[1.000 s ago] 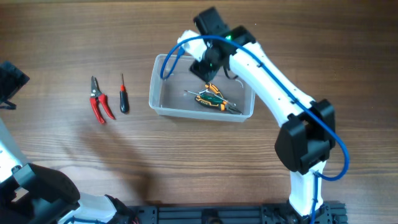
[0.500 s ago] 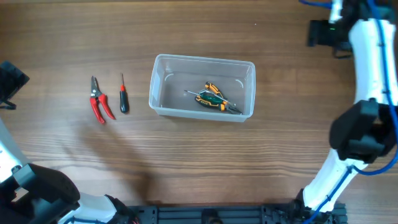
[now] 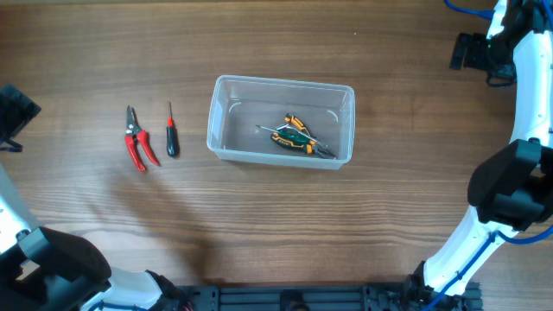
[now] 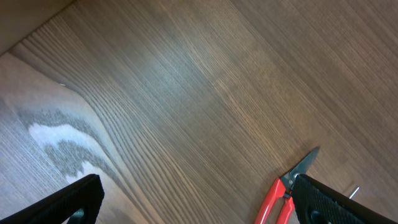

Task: Pack container
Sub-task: 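Lower the left gripper onto the red pruning shears and grasp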

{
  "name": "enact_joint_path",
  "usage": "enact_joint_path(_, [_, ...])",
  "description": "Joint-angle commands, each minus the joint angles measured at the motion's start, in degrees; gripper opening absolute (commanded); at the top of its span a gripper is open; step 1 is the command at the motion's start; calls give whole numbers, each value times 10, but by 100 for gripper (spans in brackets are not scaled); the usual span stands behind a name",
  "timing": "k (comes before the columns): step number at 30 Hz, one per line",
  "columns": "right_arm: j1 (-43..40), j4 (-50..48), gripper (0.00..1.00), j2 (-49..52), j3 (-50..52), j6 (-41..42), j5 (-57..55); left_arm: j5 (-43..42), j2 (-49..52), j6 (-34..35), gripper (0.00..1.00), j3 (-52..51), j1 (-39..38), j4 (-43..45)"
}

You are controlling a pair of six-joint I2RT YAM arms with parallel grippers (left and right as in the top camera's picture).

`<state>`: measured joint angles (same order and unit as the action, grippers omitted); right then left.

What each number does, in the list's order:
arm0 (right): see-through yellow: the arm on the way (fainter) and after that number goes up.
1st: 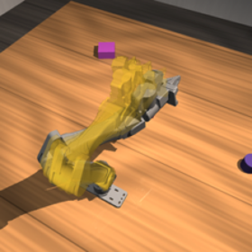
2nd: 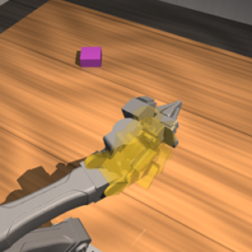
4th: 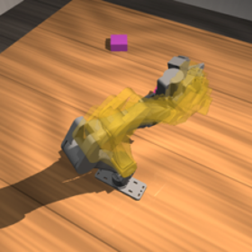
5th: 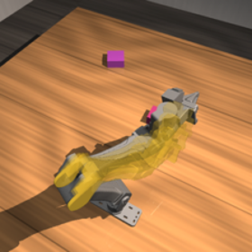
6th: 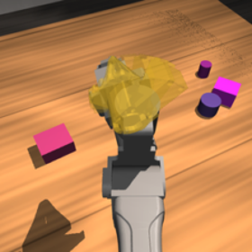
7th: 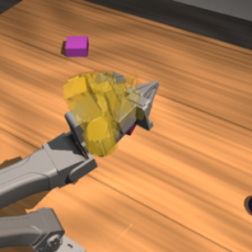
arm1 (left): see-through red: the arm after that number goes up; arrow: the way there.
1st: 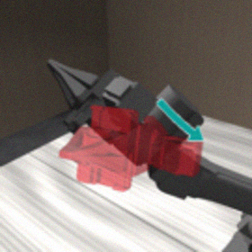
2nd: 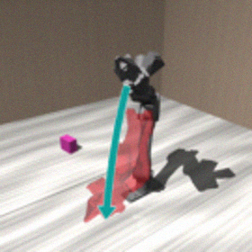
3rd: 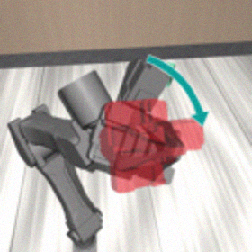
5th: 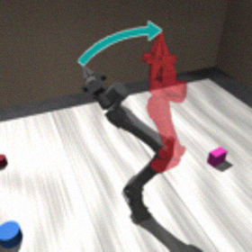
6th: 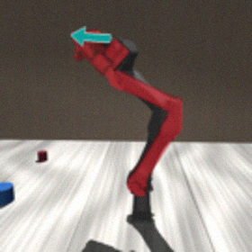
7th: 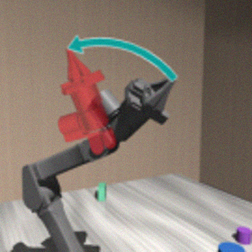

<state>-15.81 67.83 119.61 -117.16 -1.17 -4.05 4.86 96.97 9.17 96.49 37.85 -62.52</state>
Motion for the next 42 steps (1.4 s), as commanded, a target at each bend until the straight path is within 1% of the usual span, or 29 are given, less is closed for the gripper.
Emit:
enact_joint_path(1, [2, -7, 100, -9, -6, -3, 9, -1, 7, 7, 100, 8, 3, 33])
enact_joint_path(3, [2, -18, 100, -9, -6, -3, 9, -1, 7, 7, 100, 8, 3, 68])
enact_joint_path(5, [2, -29, 100, -9, -6, -3, 9, -17, 7, 7, 100, 8, 3, 75])
enact_joint_path(7, [2, -42, 99, -9, -6, -3, 9, -87, 7, 8, 100, 8, 3, 76])
enact_joint_path(8, [2, -48, 100, -9, -6, -3, 9, -142, 7, 38, 100, 8, 3, 82])
enact_joint_path(10, [2, -55, 100, -9, -6, -3, 9, -240, 7, 119, 100, 8, 3, 70])
enact_joint_path(11, [2, -58, 100, -9, -6, -3, 9, -271, 7, 123, 100, 8, 2, 66])
enact_joint_path(16, [2, -71, 100, -9, -6, -3, 9, -311, 7, 123, 100, 8, 1, 17])
enact_joint_path(17, [2, -72, 100, -9, -6, -3, 9, -308, 7, 119, 100, 8, -3, 8])
enact_joint_path(19, [2, -72, 100, -9, -6, -3, 9, -296, 7, 90, 100, 8, -17, -14])
enact_joint_path(23, [2, -72, 100, -9, -6, -3, 9, -214, 7, 59, 100, -3, -72, -16])
enact_joint_path(24, [2, -72, 100, -9, -6, -3, 9, -179, 8, 46, 100, -14, -103, -6])
enact_joint_path(28, [2, -72, 100, -9, -6, -3, 9, -48, 30, 43, 100, -24, -193, 2])
enact_joint_path(31, [2, -72, 100, -9, -6, -3, 9, 5, 72, 30, 99, -24, -240, -1])
enact_joint_path(32, [2, -72, 100, -9, -6, -3, 9, 6, 90, 31, 97, -24, -248, -3])
enact_joint_path(35, [2, -72, 100, -9, -6, -3, 9, 6, 146, 63, 83, -24, -255, -12])
enact_joint_path(38, [2, -72, 100, -9, -6, -3, 9, 5, 212, 78, 61, -24, -251, -28])
enact_joint_path(40, [2, -72, 100, -9, -6, -3, 9, 5, 245, 78, 58, -24, -249, -34])
enact_joint_path(42, [2, -72, 100, -9, -6, -3, 9, 5, 275, 78, 47, -24, -247, -39])
